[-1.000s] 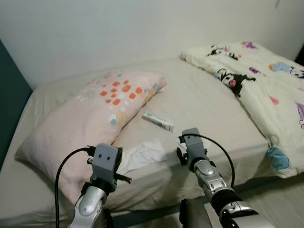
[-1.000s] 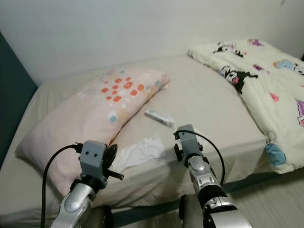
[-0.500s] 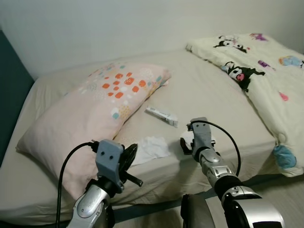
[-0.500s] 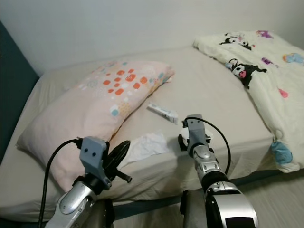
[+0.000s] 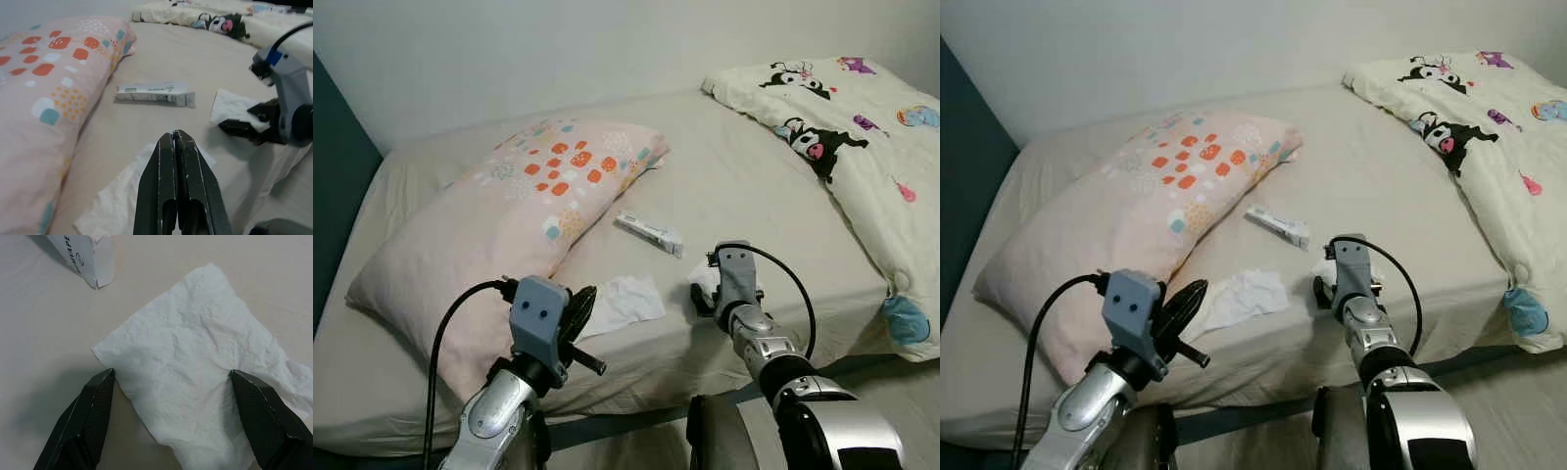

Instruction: Clean up the room

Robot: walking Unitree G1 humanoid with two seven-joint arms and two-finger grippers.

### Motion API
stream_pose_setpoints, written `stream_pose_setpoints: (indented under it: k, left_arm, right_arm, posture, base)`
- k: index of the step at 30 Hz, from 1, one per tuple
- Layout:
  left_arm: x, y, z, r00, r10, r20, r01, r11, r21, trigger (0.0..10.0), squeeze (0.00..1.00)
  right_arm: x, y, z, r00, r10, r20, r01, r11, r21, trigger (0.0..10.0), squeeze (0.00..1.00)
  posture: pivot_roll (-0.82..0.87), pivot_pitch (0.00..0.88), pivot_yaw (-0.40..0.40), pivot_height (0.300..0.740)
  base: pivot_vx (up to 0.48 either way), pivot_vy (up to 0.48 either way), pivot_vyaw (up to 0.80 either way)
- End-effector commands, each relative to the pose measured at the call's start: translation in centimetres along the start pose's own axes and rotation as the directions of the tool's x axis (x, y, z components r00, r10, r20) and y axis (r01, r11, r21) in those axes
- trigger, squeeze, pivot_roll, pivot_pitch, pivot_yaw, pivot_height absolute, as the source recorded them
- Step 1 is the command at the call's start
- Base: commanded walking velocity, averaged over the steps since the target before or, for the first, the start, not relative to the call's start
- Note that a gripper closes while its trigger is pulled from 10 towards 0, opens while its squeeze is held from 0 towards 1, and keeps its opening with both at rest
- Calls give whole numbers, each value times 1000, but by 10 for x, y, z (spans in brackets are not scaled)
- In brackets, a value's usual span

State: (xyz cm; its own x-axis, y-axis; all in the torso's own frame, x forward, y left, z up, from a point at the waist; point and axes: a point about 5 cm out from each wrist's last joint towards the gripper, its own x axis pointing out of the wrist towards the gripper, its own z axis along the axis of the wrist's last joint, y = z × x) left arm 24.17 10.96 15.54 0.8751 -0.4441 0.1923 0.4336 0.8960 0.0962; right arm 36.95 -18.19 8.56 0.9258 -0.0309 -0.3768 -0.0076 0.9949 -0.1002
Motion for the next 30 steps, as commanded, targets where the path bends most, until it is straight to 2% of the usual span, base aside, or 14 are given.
stream_pose_setpoints:
  k: [1, 3, 4, 5, 6, 7, 24, 29, 30]
  left_arm:
    - [-2, 5, 0, 1000, 12, -8, -11, 999, 35, 10000, 0]
    - [-2, 6, 1, 1000, 12, -9, -12, 999, 35, 10000, 0]
    - [-1, 6, 0, 1000, 9, -12, -8, 999, 37, 10000, 0]
    - [-1, 6, 0, 1000, 9, -12, -8, 999, 37, 10000, 0]
    - [0, 6, 0, 1000, 7, -15, -6, 999, 37, 10000, 0]
    - [0, 5, 0, 1000, 3, -17, -2, 999, 38, 10000, 0]
    - [4, 5, -3, 1000, -6, -22, 7, 999, 43, 10000, 0]
    - [5, 10, -6, 1000, 20, -23, -19, 999, 42, 10000, 0]
    - [5, 12, -7, 999, 35, -27, -34, 999, 42, 10000, 0]
  right_arm:
    - [-1, 3, -11, 998, 18, -61, -18, 1000, -6, 10000, 0]
    - [-1, 3, -10, 998, 21, -61, -22, 1000, -8, 10000, 0]
    - [-1, 4, -9, 998, 30, -59, -30, 1000, -6, 4941, 0]
    - [-1, 4, -9, 998, 30, -59, -30, 1000, -6, 4941, 0]
    - [0, 4, -9, 998, 33, -59, -33, 999, -5, 2863, 0]
    - [0, 5, -9, 998, 38, -57, -38, 999, -1, 0, 0]
    - [0, 5, -6, 997, 57, -47, -56, 998, 5, 0, 0]
    - [1, 13, 4, 994, 107, 4, -107, 993, 50, 0, 0]
    - [1, 18, 7, 992, 127, 22, -128, 990, 62, 0, 0]
  posture:
    - [140, 237, 10, 556]
    - [139, 235, 11, 556]
    - [138, 234, 11, 556]
    - [138, 234, 11, 556]
    - [137, 231, 11, 556]
    - [136, 228, 11, 556]
    - [111, 186, 5, 556]
    - [93, 160, 2, 556]
    - [75, 133, 2, 556]
  base:
    - [0, 0, 0]
    - [0, 0, 0]
    - [0, 0, 0]
    - [0, 0, 0]
    - [0, 0, 0]
    - [0, 0, 0]
    - [0, 0, 0]
    - [0, 0, 0]
    - [0, 0, 0]
